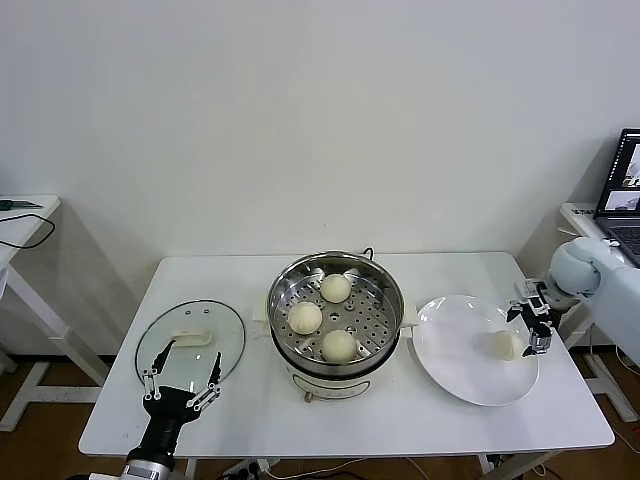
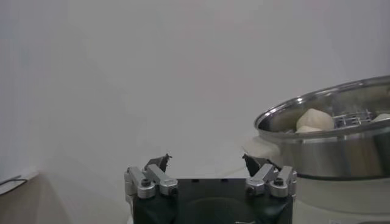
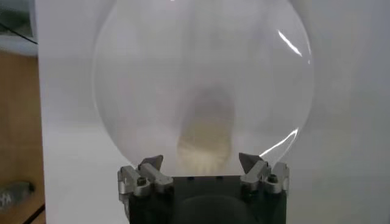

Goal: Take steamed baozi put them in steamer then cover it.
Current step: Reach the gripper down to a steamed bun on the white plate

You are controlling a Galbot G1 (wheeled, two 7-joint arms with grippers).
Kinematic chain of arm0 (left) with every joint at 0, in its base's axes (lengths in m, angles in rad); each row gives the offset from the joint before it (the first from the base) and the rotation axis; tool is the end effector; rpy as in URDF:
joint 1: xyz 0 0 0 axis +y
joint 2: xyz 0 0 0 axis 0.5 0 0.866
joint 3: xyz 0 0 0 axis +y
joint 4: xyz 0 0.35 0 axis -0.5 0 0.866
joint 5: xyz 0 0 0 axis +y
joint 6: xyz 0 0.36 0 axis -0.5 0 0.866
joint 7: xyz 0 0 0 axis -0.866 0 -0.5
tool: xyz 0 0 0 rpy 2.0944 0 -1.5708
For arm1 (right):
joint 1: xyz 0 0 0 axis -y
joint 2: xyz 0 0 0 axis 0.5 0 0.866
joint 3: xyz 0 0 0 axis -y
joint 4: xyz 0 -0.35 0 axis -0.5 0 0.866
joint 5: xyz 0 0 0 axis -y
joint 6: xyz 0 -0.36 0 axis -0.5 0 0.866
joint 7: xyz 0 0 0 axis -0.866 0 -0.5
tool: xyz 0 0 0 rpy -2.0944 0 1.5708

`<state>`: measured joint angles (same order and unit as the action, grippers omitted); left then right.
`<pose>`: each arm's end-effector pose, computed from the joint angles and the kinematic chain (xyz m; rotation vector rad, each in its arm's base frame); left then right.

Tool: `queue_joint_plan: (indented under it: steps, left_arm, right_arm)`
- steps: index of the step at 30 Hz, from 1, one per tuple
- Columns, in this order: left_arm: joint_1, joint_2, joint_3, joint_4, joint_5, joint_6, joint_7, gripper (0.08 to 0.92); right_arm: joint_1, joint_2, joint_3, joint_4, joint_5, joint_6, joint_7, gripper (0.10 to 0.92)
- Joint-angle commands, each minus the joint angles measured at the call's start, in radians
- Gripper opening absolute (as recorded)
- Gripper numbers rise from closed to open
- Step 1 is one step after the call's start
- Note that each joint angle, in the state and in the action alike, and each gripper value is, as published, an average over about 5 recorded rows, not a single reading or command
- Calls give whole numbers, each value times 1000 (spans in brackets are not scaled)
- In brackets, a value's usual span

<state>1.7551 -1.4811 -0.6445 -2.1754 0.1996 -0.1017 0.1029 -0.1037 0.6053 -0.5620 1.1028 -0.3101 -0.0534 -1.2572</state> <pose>0.1313 0.0486 -0.2987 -0.1369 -3.0736 -0.5355 0.5132 -0.2596 -0.1870 1.1510 -1.2555 1.3380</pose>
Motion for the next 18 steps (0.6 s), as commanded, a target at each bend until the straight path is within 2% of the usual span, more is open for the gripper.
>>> queue_joint_plan:
  steps: [1, 18]
  left_arm:
    - [-2, 0, -1, 3, -1, 0, 0, 823]
    - [-16, 0, -1, 23, -3, 5, 0, 823]
  right_arm:
    - [-53, 58, 59, -71, -56, 5, 19, 823]
    - [-75, 92, 80, -114, -97, 26, 25, 823]
